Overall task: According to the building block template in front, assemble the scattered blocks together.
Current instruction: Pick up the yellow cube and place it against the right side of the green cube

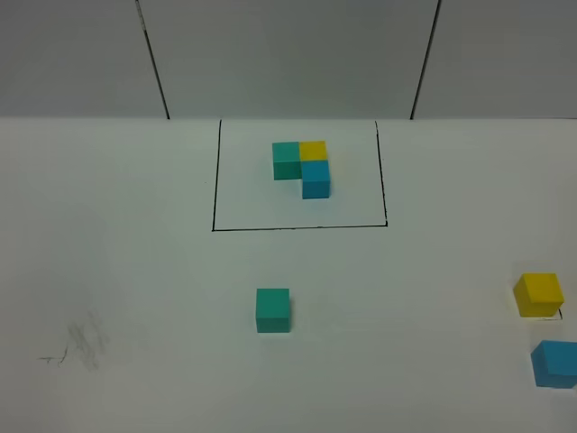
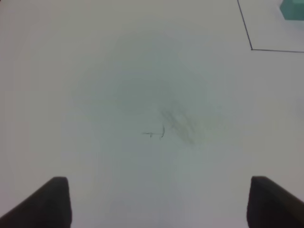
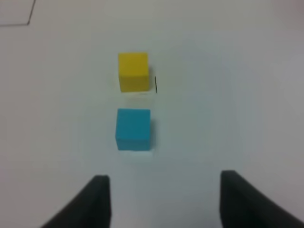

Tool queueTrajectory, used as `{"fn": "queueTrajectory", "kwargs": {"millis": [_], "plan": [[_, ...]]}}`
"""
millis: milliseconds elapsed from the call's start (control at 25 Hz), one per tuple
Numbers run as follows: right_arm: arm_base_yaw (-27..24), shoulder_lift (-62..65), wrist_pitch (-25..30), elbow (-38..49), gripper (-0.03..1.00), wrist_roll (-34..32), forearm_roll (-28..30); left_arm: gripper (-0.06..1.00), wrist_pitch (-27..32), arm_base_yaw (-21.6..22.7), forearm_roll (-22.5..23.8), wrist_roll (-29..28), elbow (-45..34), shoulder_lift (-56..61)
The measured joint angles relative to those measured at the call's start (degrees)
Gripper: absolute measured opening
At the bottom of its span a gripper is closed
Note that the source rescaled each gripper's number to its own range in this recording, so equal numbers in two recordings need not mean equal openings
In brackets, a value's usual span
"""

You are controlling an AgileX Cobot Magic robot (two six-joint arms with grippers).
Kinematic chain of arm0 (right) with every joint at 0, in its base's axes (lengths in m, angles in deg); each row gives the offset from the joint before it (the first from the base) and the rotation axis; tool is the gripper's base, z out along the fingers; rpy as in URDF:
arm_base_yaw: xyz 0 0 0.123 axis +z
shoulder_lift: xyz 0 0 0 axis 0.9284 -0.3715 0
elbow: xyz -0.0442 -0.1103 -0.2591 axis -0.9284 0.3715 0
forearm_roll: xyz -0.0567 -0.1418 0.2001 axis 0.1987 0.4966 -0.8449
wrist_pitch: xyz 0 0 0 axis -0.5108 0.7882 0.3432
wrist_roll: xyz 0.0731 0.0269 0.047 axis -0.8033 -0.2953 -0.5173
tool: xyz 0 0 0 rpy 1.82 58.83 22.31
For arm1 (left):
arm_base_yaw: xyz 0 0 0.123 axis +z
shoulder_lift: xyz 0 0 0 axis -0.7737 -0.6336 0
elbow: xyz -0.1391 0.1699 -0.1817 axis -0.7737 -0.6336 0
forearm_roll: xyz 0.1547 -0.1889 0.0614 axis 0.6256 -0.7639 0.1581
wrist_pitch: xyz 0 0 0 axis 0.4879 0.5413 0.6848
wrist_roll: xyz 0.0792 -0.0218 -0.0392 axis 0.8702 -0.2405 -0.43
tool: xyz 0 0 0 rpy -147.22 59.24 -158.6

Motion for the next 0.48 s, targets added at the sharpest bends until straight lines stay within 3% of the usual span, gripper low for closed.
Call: {"fn": "queueTrajectory", "kwargs": {"millis": [80, 200, 320, 480], "plan": [[0.0, -6.4, -3.9, -1.4, 0.63, 0.0, 0.1, 0.64, 0.0, 0.0, 0.0, 0.0, 0.0, 0.0], [0.0, -16.1, -9.0, -5.0, 0.85, -0.1, 0.1, 0.64, 0.0, 0.0, 0.0, 0.0, 0.0, 0.0], [0.0, -27.4, -10.8, -9.6, 0.93, -0.5, 0.1, 0.64, 0.0, 0.0, 0.0, 0.0, 0.0, 0.0], [0.0, -43.2, -11.4, -17.0, 0.93, -0.9, 0.2, 0.64, 0.0, 0.0, 0.0, 0.0, 0.0, 0.0]]}}
